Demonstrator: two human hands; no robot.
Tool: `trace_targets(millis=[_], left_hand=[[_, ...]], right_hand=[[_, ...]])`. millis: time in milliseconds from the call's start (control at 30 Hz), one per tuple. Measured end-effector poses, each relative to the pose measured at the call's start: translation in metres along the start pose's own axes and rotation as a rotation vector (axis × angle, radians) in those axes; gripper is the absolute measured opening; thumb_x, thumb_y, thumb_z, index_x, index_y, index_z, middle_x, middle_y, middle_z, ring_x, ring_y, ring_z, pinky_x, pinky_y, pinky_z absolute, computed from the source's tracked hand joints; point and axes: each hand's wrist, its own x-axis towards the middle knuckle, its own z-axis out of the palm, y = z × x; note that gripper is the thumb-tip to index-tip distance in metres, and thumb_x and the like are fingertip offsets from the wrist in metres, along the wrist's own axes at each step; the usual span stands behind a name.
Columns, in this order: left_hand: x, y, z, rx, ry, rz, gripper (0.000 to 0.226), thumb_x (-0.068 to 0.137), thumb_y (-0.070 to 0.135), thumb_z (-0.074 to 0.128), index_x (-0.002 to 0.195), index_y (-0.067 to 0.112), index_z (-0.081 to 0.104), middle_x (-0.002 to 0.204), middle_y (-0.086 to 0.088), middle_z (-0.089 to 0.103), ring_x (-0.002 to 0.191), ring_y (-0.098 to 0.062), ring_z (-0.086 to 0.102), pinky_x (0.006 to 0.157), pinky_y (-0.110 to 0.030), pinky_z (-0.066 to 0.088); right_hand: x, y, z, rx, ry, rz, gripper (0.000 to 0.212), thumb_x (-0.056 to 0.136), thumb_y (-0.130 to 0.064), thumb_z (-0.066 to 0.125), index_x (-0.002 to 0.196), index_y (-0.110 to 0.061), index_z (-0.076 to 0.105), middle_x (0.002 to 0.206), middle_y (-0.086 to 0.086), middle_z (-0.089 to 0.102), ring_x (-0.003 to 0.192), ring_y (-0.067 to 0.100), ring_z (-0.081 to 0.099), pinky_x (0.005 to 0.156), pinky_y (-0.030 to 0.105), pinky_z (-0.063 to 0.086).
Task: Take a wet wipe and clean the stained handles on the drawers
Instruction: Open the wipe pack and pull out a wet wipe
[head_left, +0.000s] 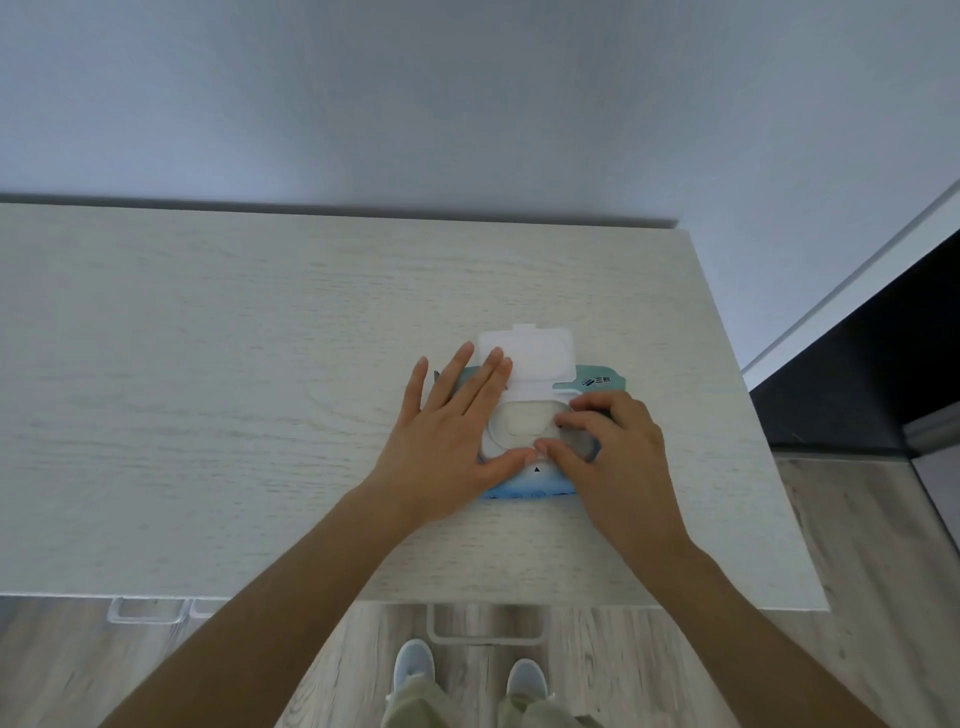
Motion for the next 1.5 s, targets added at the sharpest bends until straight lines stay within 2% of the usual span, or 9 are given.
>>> trace_targets(millis=[300, 467, 800, 900, 1000, 1067, 1133, 1233, 1500], left_hand=[[0.0, 0.002, 0.0, -0.013, 0.022, -0.001, 0.089, 0.081, 0.073, 0.016, 0.152, 0.023, -0.005, 0.159, 0.009, -0.008, 0.141, -0.007, -0.024, 0.114, -0.04, -0.02], [0.004, 0.012, 0.003, -0.049, 0.024, -0.051, 0.095, 0.078, 0.077, 0.017, 0.152, 0.022, -0.004, 0.159, 0.006, -0.006, 0.143, -0.007, -0.017, 0.115, -0.043, -0.017], [0.01, 0.018, 0.002, -0.087, 0.05, -0.089, 0.106, 0.073, 0.082, 0.027, 0.152, 0.016, 0.002, 0.159, 0.003, 0.01, 0.145, -0.01, -0.005, 0.114, -0.041, -0.017], [0.009, 0.022, -0.001, -0.139, 0.085, -0.124, 0.092, 0.078, 0.074, 0.009, 0.152, 0.021, 0.0, 0.158, 0.002, 0.013, 0.145, -0.01, 0.001, 0.116, -0.038, -0.012], [0.006, 0.025, 0.0, -0.266, 0.17, -0.102, 0.059, 0.096, 0.046, 0.019, 0.144, 0.037, -0.015, 0.158, 0.0, 0.015, 0.145, -0.013, 0.01, 0.117, -0.036, -0.005], [0.002, 0.022, 0.0, -0.267, 0.226, -0.053, 0.064, 0.101, 0.024, 0.029, 0.139, 0.043, -0.018, 0.159, -0.001, 0.005, 0.146, -0.017, 0.007, 0.118, -0.038, 0.0], [-0.001, 0.015, 0.0, -0.188, 0.23, -0.001, 0.068, 0.1, 0.012, 0.041, 0.147, 0.035, -0.001, 0.159, 0.0, -0.001, 0.146, -0.019, -0.001, 0.119, -0.04, 0.001], [-0.004, 0.007, 0.003, -0.115, 0.161, 0.01, 0.045, 0.102, 0.022, 0.036, 0.147, 0.025, 0.029, 0.158, 0.006, 0.013, 0.145, -0.011, -0.004, 0.119, -0.037, -0.005], [-0.007, -0.001, 0.006, -0.174, 0.022, 0.005, 0.055, 0.099, 0.048, 0.024, 0.15, 0.031, 0.011, 0.151, 0.022, -0.007, 0.138, 0.003, -0.021, 0.117, -0.032, -0.011]], right_hand=[[0.011, -0.006, -0.001, 0.106, -0.012, 0.161, 0.007, 0.078, -0.017, 0.074, 0.08, -0.016, 0.067, 0.099, -0.009, 0.049, 0.099, 0.007, 0.045, 0.097, 0.042, 0.041], [0.018, -0.005, -0.001, 0.14, -0.027, 0.212, 0.021, 0.079, -0.015, 0.072, 0.066, -0.024, 0.059, 0.094, -0.012, 0.047, 0.095, 0.011, 0.049, 0.092, 0.043, 0.045], [0.021, -0.014, -0.006, 0.476, -0.063, 0.333, 0.019, 0.081, -0.02, 0.069, 0.066, -0.03, 0.065, 0.096, -0.009, 0.058, 0.087, 0.008, 0.057, 0.08, 0.023, 0.049], [0.021, -0.014, -0.009, 0.532, -0.083, 0.346, 0.007, 0.083, -0.025, 0.068, 0.078, -0.029, 0.068, 0.101, -0.007, 0.061, 0.092, 0.005, 0.059, 0.084, 0.022, 0.048], [0.017, -0.008, -0.011, 0.554, -0.069, 0.288, 0.009, 0.089, -0.024, 0.06, 0.09, -0.032, 0.066, 0.097, -0.013, 0.063, 0.084, -0.013, 0.057, 0.074, 0.006, 0.047], [0.014, -0.004, -0.011, 0.485, -0.068, 0.235, 0.013, 0.091, -0.022, 0.058, 0.098, -0.03, 0.064, 0.1, -0.014, 0.063, 0.089, -0.011, 0.056, 0.082, 0.008, 0.047], [0.011, 0.0, -0.008, 0.352, -0.067, 0.173, 0.015, 0.089, -0.022, 0.06, 0.099, -0.032, 0.064, 0.103, -0.014, 0.061, 0.098, 0.0, 0.054, 0.093, 0.022, 0.044], [0.006, 0.003, -0.002, 0.097, -0.037, 0.057, 0.015, 0.084, -0.024, 0.067, 0.097, -0.031, 0.068, 0.107, -0.017, 0.056, 0.107, 0.006, 0.044, 0.097, 0.03, 0.025], [0.011, -0.008, 0.003, -0.177, -0.023, -0.181, 0.008, 0.077, -0.022, 0.075, 0.084, -0.021, 0.073, 0.098, -0.004, 0.066, 0.099, 0.021, 0.056, 0.085, 0.027, 0.015]])
